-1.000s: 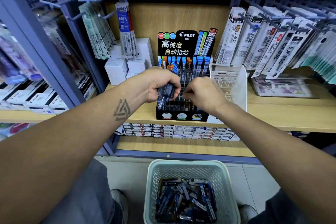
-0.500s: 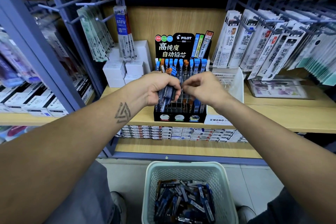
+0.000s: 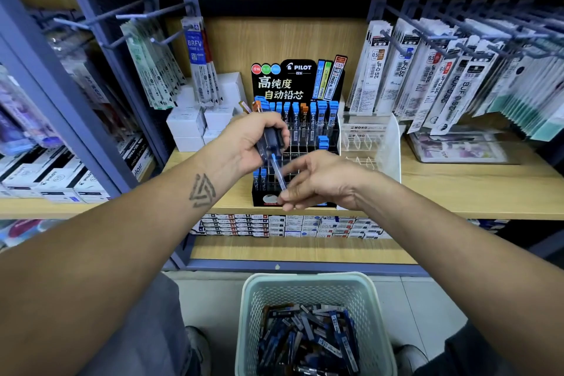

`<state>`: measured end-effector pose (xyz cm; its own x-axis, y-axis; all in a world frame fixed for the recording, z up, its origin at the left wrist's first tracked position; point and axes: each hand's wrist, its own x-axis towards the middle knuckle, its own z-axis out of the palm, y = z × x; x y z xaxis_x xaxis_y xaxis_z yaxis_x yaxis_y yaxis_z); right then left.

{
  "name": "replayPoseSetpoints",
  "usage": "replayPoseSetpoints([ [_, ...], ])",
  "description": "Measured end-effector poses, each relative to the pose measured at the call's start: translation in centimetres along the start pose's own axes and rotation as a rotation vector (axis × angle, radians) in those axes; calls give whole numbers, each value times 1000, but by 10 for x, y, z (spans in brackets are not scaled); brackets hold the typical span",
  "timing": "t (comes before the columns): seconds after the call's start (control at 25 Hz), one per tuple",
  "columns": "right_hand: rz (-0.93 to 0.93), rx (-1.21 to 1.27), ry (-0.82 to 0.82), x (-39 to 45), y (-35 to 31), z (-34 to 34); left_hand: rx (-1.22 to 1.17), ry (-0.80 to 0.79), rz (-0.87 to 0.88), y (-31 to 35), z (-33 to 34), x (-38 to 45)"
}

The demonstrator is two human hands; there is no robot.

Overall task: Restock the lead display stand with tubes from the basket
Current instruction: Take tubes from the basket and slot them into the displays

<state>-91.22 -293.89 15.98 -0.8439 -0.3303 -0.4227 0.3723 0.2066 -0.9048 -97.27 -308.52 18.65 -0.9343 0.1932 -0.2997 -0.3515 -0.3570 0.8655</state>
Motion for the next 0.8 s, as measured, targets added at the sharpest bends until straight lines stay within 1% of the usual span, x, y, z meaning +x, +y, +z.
replayPoseSetpoints([
  [0.12,52,-151,23,-6,-3,-12,44,69,1,7,-9,3],
  [0.2,55,-145,79,-7,-6,-18,130,76,-70,7,-10,1],
  [0.28,39,-97,123,-6,-9,-24,181,46,-141,3,-8,-3],
  [0.36,-11,-61,219,-3,-12,-30,204,5,-162,1,-6,-5],
  [0.48,-167,82,337,-4,-21,-36,248,-46,-119,2,-4,-5],
  [0.56,-265,101,388,-7,-29,-37,288,-57,-81,5,-2,-4],
  [0.68,-362,8,445,-5,-36,-42,367,-26,-21,10,-2,-3],
  [0.8,-369,-98,426,0,-38,-46,407,-15,3,15,-5,0],
])
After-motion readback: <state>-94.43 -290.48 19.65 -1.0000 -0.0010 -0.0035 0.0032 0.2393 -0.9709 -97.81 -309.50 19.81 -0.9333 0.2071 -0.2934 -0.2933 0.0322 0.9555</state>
